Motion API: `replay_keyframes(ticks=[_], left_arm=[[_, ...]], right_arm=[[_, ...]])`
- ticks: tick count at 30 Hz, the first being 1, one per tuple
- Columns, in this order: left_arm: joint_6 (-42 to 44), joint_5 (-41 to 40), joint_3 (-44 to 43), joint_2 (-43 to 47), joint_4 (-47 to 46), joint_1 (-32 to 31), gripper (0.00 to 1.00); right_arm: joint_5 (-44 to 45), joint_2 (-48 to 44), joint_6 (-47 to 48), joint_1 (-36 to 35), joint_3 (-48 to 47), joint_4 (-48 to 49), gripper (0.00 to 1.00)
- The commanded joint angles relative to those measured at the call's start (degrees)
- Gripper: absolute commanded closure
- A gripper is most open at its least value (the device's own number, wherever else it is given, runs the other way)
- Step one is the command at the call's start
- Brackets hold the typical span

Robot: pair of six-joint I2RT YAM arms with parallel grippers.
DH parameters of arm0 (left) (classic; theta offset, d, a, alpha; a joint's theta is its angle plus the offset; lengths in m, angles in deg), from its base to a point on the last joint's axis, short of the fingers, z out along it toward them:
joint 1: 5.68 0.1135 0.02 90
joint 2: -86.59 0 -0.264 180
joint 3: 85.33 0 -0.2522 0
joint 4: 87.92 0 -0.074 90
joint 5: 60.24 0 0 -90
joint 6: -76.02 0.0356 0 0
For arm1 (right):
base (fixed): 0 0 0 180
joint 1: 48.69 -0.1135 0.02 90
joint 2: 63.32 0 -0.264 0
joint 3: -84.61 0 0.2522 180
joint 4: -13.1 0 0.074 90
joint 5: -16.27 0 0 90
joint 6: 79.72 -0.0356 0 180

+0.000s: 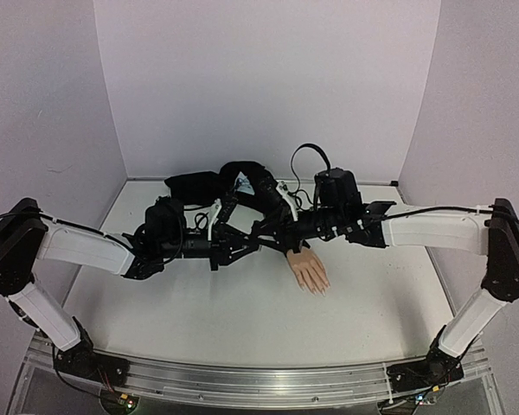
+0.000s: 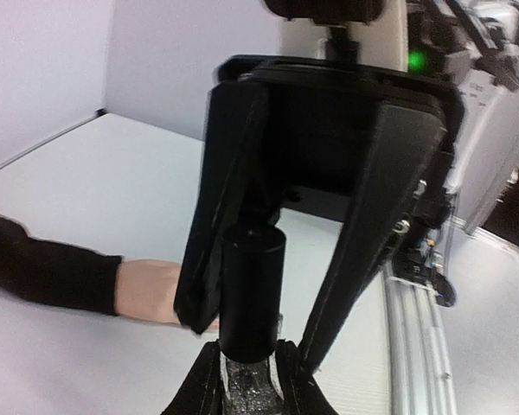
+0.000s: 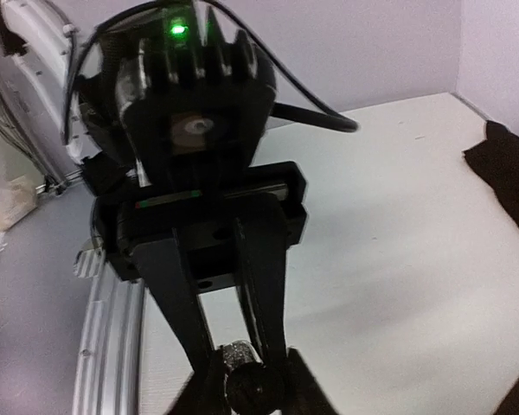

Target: Paint the nails

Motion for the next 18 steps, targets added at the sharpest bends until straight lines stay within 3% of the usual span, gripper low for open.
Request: replay_keyframes(ticks=[1,2,3,10,18], left_arm=[[2.1,-26.1,-1.6,1.7,-1.8,-1.0,1.00],[3.0,-29.8,-1.7,1.3,-2.6,-1.9,1.00],[3.4,-33.2,-1.5,0.8,-3.9,-2.4,1.00],[6.0,-47.2,-2.4,-3.3,-9.9,-5.9,1.00],[5.1,-48.6,-3.5,-4.5,-11.2,-7.6,1.00]], right_arm=[[23.1,-2.0,-13.3,-0.1,1.4,3.7,0.51],[28.9,-2.6,-16.9,-0.7,1.5,4.2,0.42],[32.8,-2.7,-19.6,-1.3,1.2,4.1,0.40],[53.0,-0.8,-26.8,-8.5,-5.0,-1.3,0.40],[56.6,4.1,-29.1,-10.2,-11.8,-4.1,0.47]])
